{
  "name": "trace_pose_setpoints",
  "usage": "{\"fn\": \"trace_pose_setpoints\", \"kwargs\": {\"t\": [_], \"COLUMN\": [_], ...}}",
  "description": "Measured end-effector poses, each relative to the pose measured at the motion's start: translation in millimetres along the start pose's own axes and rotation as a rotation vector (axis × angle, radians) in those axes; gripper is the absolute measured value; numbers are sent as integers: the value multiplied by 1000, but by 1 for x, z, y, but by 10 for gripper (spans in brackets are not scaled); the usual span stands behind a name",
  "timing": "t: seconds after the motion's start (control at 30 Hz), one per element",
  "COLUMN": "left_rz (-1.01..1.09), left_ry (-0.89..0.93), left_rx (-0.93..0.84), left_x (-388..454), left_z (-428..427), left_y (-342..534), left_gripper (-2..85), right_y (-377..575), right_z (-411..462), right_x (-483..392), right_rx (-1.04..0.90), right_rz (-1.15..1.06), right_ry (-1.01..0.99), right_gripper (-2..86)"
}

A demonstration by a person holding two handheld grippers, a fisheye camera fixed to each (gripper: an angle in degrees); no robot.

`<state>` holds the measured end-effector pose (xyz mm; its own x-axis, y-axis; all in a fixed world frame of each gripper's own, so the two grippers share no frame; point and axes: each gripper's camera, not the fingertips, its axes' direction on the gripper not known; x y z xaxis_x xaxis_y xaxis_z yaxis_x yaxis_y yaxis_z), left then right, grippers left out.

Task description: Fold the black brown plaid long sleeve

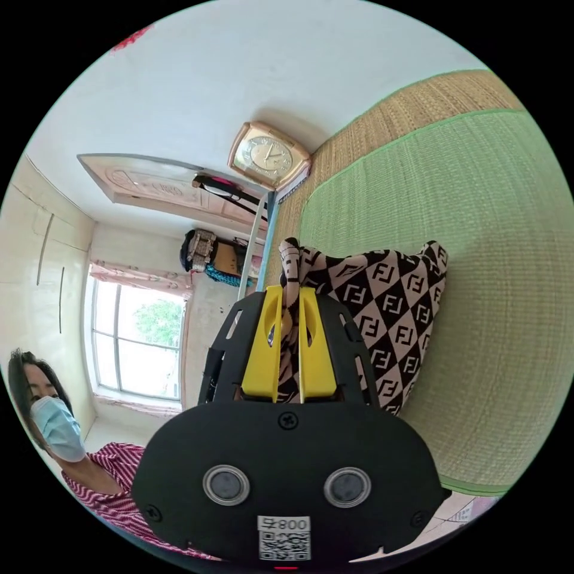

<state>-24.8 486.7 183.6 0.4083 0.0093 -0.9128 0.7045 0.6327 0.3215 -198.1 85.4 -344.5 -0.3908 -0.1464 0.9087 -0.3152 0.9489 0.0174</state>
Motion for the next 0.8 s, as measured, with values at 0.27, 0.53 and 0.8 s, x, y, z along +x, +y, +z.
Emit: {"fn": "trace_pose_setpoints", "kwargs": {"t": [0.27, 0.53, 0.8], "left_rz": [-106, -214, -280], "left_ry": [-5, -15, 8], "left_rx": [100, 129, 148], "left_x": [-32, -66, -86], "left_z": [-77, -124, -155], "left_y": [2, 0, -9], "left_gripper": [22, 22, 24], "right_y": [-11, -17, -22], "right_z": [125, 220, 271], "right_x": [-49, -49, -35], "right_rx": [-103, -177, -202], "right_rz": [-28, 23, 83], "right_ry": [127, 213, 231], "right_gripper": [34, 41, 54]}}
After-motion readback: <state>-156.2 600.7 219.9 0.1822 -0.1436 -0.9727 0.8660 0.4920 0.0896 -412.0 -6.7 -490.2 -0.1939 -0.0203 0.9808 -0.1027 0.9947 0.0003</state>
